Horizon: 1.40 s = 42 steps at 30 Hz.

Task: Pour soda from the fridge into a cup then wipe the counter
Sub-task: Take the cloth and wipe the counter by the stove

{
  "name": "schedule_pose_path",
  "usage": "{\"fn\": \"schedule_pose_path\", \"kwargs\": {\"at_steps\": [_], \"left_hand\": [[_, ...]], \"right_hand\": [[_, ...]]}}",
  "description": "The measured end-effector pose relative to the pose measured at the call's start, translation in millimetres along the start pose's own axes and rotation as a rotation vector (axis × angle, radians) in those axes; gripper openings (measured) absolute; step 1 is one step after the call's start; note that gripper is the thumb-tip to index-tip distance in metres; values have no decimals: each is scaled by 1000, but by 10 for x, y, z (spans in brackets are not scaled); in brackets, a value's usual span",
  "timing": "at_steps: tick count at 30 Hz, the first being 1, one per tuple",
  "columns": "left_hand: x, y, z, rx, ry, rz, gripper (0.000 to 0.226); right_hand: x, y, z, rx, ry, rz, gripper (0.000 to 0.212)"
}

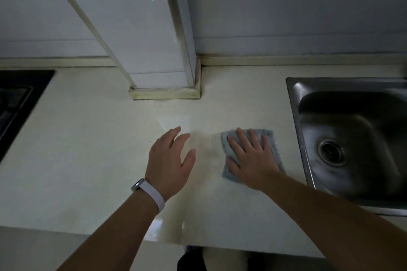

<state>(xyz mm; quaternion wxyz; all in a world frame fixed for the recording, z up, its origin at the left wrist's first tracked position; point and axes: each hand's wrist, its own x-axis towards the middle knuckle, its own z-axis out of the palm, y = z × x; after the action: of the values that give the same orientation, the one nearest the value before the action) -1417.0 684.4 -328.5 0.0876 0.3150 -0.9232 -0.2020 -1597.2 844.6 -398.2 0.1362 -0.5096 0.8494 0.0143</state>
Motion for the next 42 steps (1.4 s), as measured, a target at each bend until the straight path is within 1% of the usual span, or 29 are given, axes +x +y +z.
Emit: {"fn": "schedule_pose_path", "kwargs": {"at_steps": [3,7,11,12,16,19,23,25,27,28,30,32,36,39,42], "left_hand": [[150,-172,-13,-1,-37,14,54],[296,-477,-87,-3,-59,-9,55],[366,-894,-190,-12,-51,-29,52],[383,-998,-225,-21,-49,-32,49],[428,-1395,-321,-22,7,-19,46],[441,-1664,-360,-28,18,-7,46],[468,-1779,-407,-39,-10,-9,50],[509,-1724,-464,-65,-1,16,47],[542,-1643,-517,-75,-13,21,47],[547,-1615,-514,-77,-36,16,49],[544,-1503,-499,-89,-95,25,54],[538,-1372,-462,-103,-138,34,59],[545,-1116,-419,-118,-187,64,63],[577,-942,-384,-113,-226,87,55],[649,-801,-286,-76,-288,114,47]], "right_hand": [[213,-461,1,0,-30,-109,73],[652,-1142,-4,47,-20,-217,78],[1218,-1634,-63,-31,-83,-258,101],[1380,-1723,-89,-50,-88,-259,100],[2018,-1963,-201,-69,-50,-234,87],[2219,-2030,-192,-40,6,-227,73],[2179,-2031,-207,-38,-2,-227,65],[2082,-2026,-227,-17,-32,-232,66],[1869,-2006,-198,-11,-66,-255,72],[1745,-1997,-156,-7,-76,-264,74],[1450,-1925,-103,-23,-69,-253,71],[1203,-1811,-58,-37,-65,-216,68],[866,-1577,-74,-9,-70,-74,69],[704,-1378,-146,43,-96,3,76],[578,-1155,-242,41,-123,-35,79]]}}
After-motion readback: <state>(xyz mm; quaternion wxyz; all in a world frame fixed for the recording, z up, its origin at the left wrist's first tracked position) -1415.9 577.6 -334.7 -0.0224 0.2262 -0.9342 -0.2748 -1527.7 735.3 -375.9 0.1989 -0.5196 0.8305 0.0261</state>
